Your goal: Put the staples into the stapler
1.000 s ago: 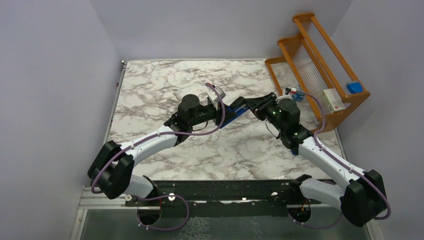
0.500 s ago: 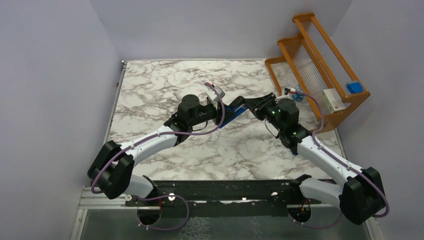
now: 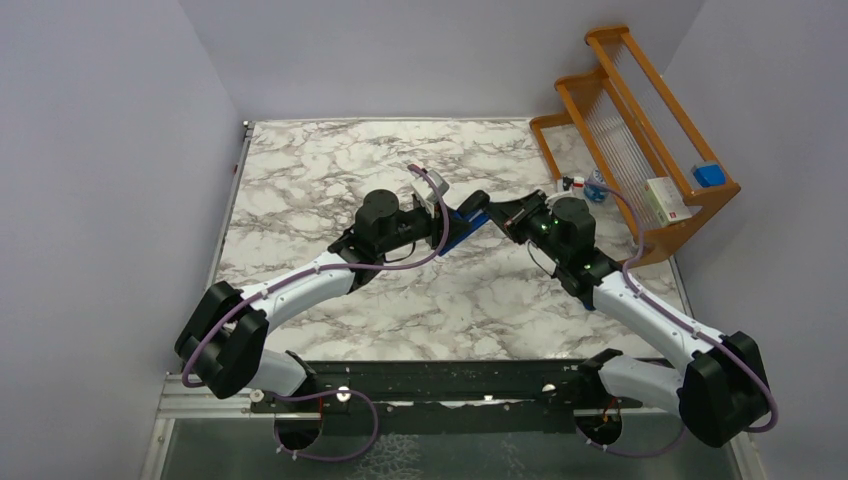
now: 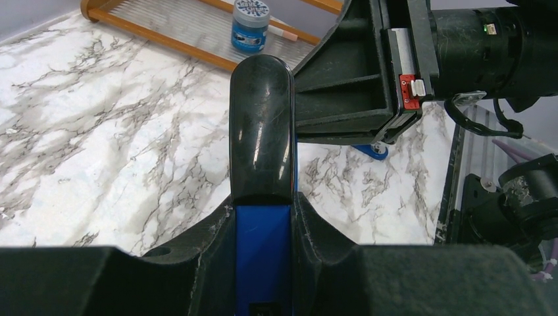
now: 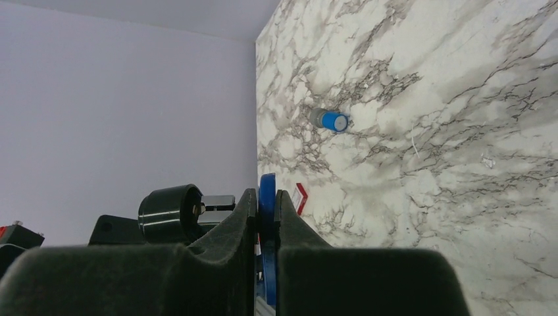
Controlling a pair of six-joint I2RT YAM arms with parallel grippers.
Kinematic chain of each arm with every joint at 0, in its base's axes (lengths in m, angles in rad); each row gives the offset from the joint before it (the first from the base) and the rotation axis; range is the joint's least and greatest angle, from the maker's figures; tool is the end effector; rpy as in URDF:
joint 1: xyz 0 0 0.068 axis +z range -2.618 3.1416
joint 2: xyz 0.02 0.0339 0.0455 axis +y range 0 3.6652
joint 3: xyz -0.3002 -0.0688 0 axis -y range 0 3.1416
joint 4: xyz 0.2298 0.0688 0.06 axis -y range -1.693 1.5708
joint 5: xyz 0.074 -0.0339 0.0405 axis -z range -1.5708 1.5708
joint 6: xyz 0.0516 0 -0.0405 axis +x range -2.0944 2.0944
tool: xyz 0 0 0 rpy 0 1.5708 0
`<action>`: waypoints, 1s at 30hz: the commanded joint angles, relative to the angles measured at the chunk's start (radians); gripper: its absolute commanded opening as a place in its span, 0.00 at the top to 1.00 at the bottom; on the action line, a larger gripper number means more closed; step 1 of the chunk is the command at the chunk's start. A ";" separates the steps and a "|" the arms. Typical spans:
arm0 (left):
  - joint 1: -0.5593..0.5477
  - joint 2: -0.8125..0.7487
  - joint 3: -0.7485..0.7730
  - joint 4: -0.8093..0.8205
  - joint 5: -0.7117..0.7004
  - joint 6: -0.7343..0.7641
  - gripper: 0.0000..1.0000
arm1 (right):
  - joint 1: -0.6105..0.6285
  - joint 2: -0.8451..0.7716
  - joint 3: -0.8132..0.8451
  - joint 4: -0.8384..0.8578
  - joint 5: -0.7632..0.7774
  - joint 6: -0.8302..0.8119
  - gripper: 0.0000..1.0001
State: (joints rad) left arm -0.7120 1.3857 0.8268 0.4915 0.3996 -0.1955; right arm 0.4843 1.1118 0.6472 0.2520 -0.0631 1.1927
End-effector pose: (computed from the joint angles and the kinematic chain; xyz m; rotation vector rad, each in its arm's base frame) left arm 0.2236 -0.2195 0.3294 0.7468 1.5646 -1.0080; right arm 0.2126 0.1155 0.3068 0.6350 1.8615 1.2217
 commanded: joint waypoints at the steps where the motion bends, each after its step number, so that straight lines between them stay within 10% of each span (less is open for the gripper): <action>1: -0.006 -0.019 0.036 0.122 0.022 -0.016 1.00 | 0.008 -0.003 0.010 -0.030 -0.050 -0.041 0.99; 3: -0.006 -0.015 0.037 0.122 0.041 -0.020 0.96 | 0.008 -0.013 0.028 -0.057 -0.036 -0.066 0.99; 12: -0.005 -0.014 0.050 0.122 0.103 -0.017 0.18 | 0.009 -0.063 0.077 -0.124 0.045 -0.297 0.99; 30: -0.015 0.164 0.232 -0.062 0.153 -0.021 0.24 | 0.009 -0.130 0.134 -0.173 0.144 -0.711 0.99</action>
State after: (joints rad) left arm -0.7155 1.5360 1.0145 0.4671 0.5415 -0.2173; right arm 0.4854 1.0130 0.7399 0.0563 0.0334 0.5289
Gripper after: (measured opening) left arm 0.776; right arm 0.093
